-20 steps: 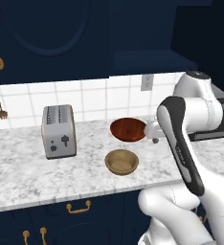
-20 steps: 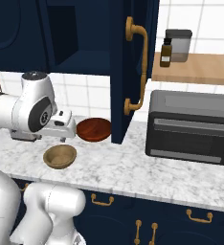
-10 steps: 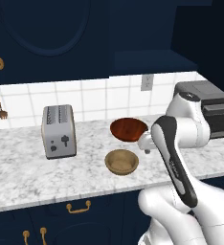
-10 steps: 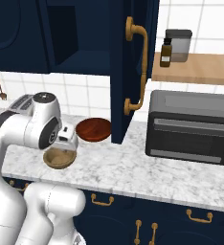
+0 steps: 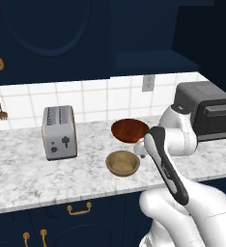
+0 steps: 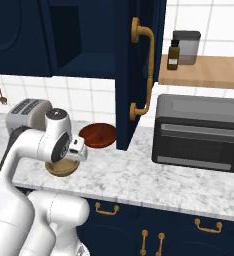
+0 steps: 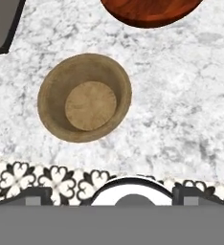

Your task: Pick up the bowls on the counter and stack them on top of one another in the open cabinet. Place the smaller bowl on top of the larger bowl.

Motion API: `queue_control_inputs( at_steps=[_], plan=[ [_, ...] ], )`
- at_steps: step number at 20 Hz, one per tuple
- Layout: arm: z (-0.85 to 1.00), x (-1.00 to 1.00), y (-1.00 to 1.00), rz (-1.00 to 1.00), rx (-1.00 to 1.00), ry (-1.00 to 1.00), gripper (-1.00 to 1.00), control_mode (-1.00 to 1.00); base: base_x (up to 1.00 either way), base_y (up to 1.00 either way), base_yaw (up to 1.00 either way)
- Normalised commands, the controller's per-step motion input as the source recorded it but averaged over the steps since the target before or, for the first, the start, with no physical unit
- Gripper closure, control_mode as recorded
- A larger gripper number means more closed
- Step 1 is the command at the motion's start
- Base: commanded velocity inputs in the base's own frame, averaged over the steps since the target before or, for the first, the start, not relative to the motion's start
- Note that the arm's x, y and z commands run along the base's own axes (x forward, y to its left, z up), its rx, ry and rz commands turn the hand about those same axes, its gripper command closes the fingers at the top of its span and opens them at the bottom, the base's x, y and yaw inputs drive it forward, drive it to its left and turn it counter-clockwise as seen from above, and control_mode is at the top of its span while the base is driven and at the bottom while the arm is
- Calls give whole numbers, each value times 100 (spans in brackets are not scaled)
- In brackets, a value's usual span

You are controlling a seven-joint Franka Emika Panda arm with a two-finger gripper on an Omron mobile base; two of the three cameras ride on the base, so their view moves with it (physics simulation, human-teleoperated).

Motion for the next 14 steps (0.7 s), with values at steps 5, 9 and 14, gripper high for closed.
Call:
queue_control_inputs(
  at_steps=[5, 9, 14],
  plan=[
    [-29, 40, 0, 0, 0, 0, -100, -100, 0, 0, 0],
    [-29, 46, 0, 0, 0, 0, -100, -100, 0, 0, 0],
    [-30, 38, 0, 0, 0, 1, -100, -100, 0, 0, 0]
  ],
)
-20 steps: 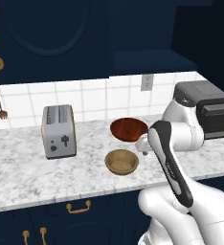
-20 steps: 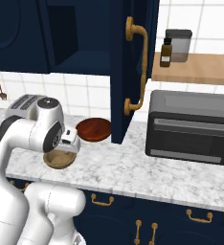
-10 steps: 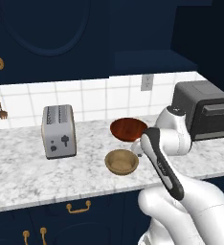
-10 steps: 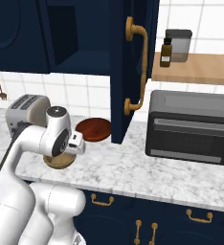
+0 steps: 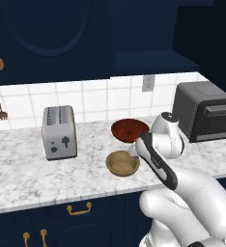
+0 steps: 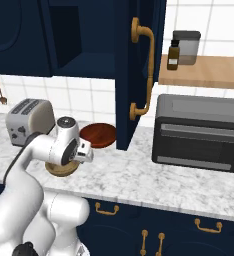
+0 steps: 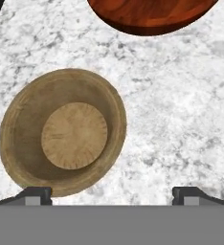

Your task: Pick up the bowls on the counter and stack them on top of one another in the open cabinet. Place the smaller bowl on top of the larger bowl.

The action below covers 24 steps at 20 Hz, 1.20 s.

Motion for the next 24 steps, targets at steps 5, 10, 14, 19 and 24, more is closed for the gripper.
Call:
queue_control_inputs(
  at_steps=[5, 10, 14, 19, 24],
  plan=[
    [-25, 20, 0, 0, 0, 0, -100, -100, 0, 0, 0],
    [-34, 18, 4, 0, 0, 1, -100, -100, 0, 0, 0],
    [-25, 19, 10, 0, 0, 0, -100, -100, 0, 0, 0],
    [-27, 17, 8, 0, 0, 3, -100, -100, 0, 0, 0],
    [-23, 12, 0, 0, 0, 2, -100, -100, 0, 0, 0]
  ],
)
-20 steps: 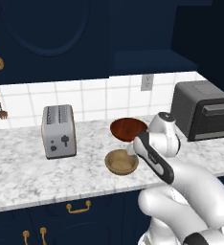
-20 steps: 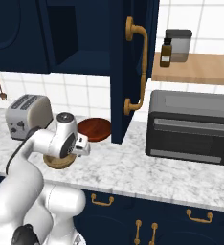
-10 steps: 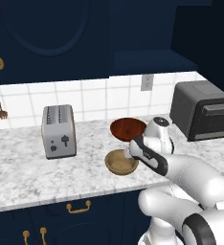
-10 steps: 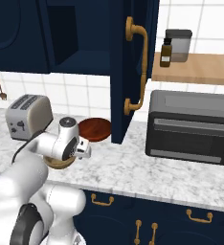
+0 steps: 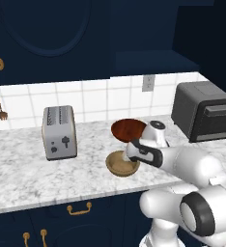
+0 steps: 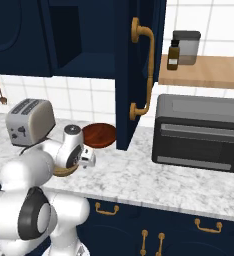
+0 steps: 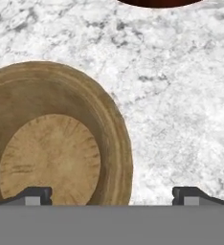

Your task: Pick up the bowls on the counter and stack them on top of one another in the open cabinet. Place the smaller bowl on top of the larger bowl.

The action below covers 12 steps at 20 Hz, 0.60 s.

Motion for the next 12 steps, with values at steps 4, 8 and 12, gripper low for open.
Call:
queue_control_inputs(
  at_steps=[4, 8, 12],
  plan=[
    [-26, 12, 0, 0, 0, 2, -100, -100, 0, 0, 0],
    [-26, 12, 4, 0, 0, 2, -100, -100, 0, 0, 0],
    [-16, 3, 14, 0, 0, 1, 100, -100, 0, 0, 0]
  ],
)
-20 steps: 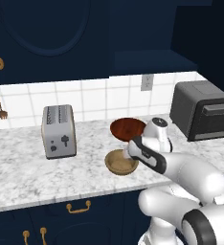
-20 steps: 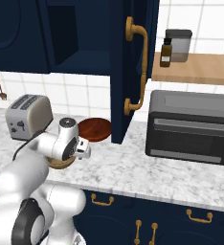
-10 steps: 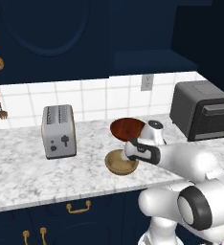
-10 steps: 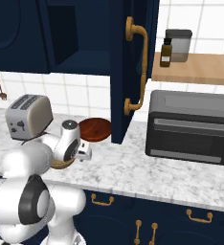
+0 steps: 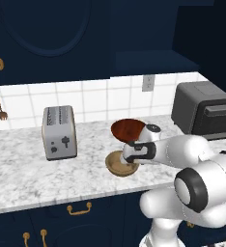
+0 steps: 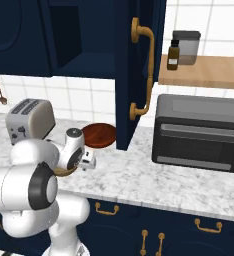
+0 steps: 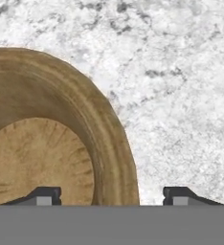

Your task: Pick up the bowls on the counter and stack them on top of one another in the open cabinet. Place the smaller bowl on top of the larger bowl.

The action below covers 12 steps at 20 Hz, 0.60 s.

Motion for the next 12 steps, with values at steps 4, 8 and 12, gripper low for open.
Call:
queue_control_inputs(
  at_steps=[4, 8, 12],
  plan=[
    [0, 0, 9, 0, 0, 0, 100, -100, 0, 0, 0],
    [7, -12, 1, 0, 0, -8, 100, -100, 0, 0, 0],
    [29, -44, -2, -13, 2, -13, 100, -100, 0, 0, 0]
  ],
)
